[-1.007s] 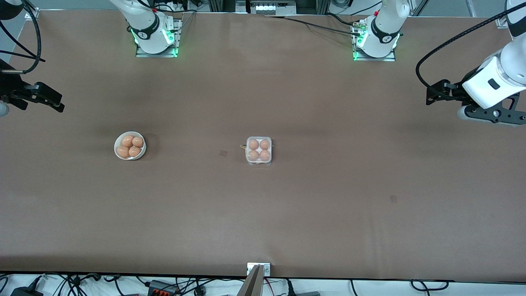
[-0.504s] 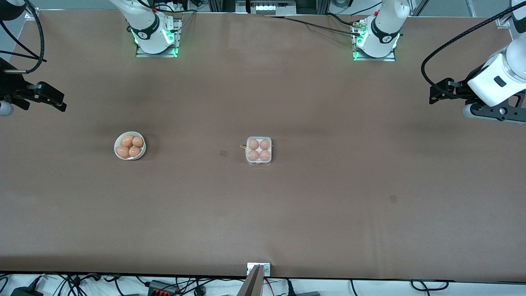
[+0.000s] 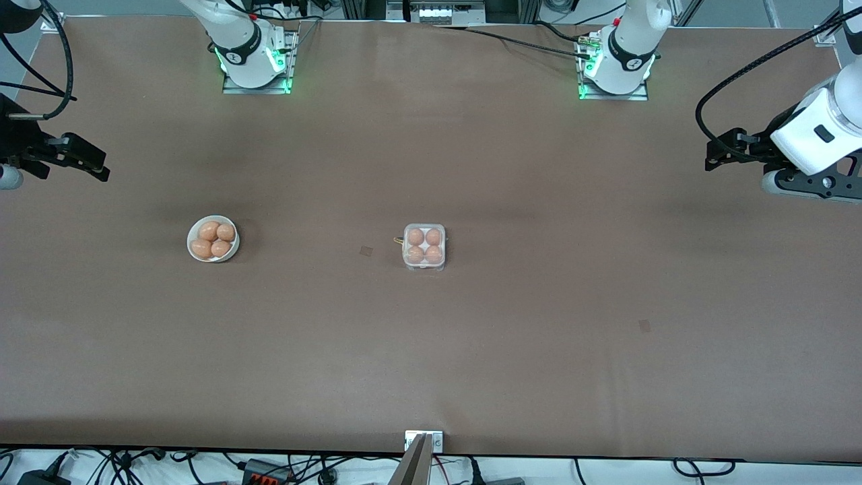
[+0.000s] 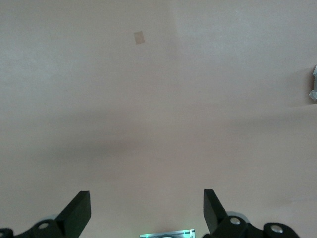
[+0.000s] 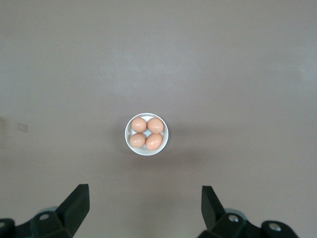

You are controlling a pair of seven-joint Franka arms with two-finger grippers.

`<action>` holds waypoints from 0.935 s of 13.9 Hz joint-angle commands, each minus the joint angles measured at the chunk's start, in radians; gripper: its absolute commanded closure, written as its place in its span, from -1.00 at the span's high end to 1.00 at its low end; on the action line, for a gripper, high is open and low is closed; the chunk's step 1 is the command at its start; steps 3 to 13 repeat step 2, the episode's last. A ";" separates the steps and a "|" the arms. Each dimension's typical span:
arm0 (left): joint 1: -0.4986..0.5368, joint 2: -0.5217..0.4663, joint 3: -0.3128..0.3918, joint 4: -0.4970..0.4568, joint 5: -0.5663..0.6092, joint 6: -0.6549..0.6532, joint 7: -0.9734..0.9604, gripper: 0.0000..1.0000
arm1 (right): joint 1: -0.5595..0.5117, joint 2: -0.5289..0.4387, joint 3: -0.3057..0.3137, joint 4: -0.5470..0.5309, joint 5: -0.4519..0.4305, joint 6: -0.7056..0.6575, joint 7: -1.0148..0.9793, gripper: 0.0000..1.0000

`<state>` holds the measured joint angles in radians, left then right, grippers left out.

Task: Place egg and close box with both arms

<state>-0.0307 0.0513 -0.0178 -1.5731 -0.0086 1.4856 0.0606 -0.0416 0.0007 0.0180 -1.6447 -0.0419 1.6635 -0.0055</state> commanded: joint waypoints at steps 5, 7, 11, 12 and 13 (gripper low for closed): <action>-0.003 -0.018 0.006 -0.013 -0.016 0.004 -0.005 1.00 | -0.003 -0.027 0.002 -0.015 0.008 -0.011 -0.013 1.00; -0.003 -0.018 0.006 -0.013 -0.016 0.004 -0.005 1.00 | -0.003 -0.027 0.002 -0.015 0.008 -0.011 -0.013 1.00; -0.003 -0.018 0.006 -0.013 -0.016 0.004 -0.005 1.00 | -0.003 -0.027 0.002 -0.015 0.008 -0.011 -0.013 1.00; -0.003 -0.018 0.006 -0.013 -0.016 0.004 -0.005 1.00 | -0.003 -0.027 0.002 -0.015 0.008 -0.011 -0.013 1.00; -0.003 -0.018 0.006 -0.013 -0.016 0.004 -0.005 1.00 | -0.003 -0.027 0.002 -0.015 0.008 -0.011 -0.013 1.00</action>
